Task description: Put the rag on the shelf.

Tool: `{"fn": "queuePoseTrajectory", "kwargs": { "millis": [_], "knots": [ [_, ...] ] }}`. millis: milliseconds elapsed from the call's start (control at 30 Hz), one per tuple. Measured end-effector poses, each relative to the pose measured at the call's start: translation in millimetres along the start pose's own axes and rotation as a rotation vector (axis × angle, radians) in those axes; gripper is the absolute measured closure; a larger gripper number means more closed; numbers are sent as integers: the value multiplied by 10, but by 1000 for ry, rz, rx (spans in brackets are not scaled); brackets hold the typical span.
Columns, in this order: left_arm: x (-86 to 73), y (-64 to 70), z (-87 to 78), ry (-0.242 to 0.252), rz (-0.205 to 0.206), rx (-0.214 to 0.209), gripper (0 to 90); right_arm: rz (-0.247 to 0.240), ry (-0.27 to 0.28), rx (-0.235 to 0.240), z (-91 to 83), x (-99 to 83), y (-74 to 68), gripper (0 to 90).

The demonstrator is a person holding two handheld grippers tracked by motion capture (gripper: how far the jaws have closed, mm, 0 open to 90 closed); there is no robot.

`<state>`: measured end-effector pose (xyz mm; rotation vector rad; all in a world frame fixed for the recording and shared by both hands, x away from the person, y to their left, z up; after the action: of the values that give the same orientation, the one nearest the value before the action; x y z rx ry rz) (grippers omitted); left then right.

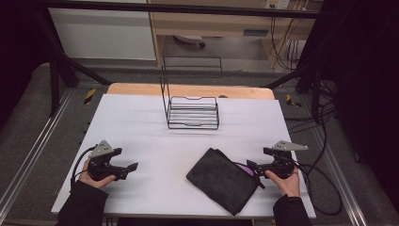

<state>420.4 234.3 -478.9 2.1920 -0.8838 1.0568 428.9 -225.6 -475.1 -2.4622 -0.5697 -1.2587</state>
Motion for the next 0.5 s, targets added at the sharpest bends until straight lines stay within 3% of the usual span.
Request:
{"fn": "queuePoseTrajectory", "kwargs": {
  "millis": [500],
  "knots": [
    [30, 97, 87, -16, 16, 1, 82, -20, -6, -3, 37, 20, -73, 32]
  ]
}}
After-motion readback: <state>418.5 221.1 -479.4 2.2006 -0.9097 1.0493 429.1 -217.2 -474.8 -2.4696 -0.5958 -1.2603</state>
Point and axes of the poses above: each handheld gripper's, and its own axes: z roughly forward along the jaws, x roughly out of its top, y roughly to its right, the point moved 9 cm from there along z, roughly forward along the jaws, and after that the axes turned 10 degrees about -x, right-handed, at the moved point
